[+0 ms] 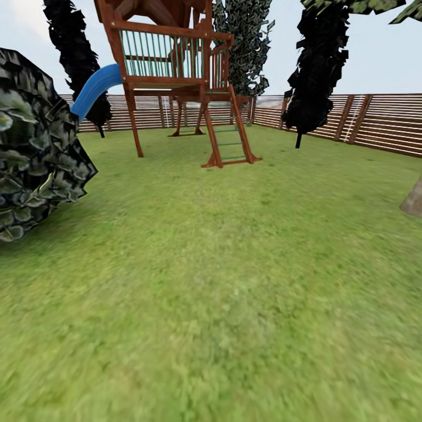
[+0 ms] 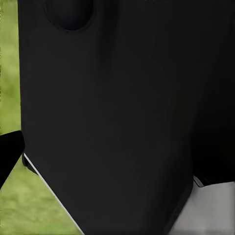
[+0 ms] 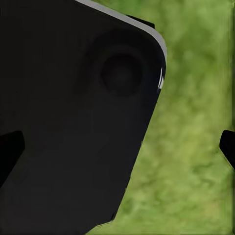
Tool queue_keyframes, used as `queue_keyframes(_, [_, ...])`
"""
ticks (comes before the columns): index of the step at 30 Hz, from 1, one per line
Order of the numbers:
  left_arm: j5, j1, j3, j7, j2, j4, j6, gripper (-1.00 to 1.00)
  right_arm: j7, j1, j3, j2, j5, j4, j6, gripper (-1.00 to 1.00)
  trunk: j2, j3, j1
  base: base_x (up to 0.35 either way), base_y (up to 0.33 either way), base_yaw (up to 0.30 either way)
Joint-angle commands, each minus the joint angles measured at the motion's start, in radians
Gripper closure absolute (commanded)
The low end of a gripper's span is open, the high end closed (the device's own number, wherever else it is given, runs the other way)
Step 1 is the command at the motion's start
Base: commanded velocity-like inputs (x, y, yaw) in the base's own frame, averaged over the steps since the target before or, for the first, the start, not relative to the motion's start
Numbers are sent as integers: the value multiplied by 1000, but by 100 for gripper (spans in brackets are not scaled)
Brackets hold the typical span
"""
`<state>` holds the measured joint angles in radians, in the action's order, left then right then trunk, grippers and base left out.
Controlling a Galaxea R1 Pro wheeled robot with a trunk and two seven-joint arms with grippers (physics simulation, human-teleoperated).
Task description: Take the three Easter eggs out of the wicker basket on the lawn in the garden, then place them on the lawn next to a single tree (choose any tree) so that all three eggs are next to the same tree and none are left in the basket.
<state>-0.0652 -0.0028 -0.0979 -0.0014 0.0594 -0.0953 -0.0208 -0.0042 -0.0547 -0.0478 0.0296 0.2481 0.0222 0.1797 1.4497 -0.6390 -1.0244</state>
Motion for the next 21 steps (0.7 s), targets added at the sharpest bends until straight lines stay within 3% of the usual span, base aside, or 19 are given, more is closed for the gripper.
queue_keyframes(1, [-7, 0, -5, 0, 0, 0, -2, -100, 0, -1, -4, 0, 1, 0, 3, -100, 0, -1, -1, 339, 0, 0])
queue_keyframes(21, [-7, 0, -5, 0, 0, 0, -2, -100, 0, -1, -4, 1, 1, -1, 3, -100, 0, -1, -1, 339, 0, 0])
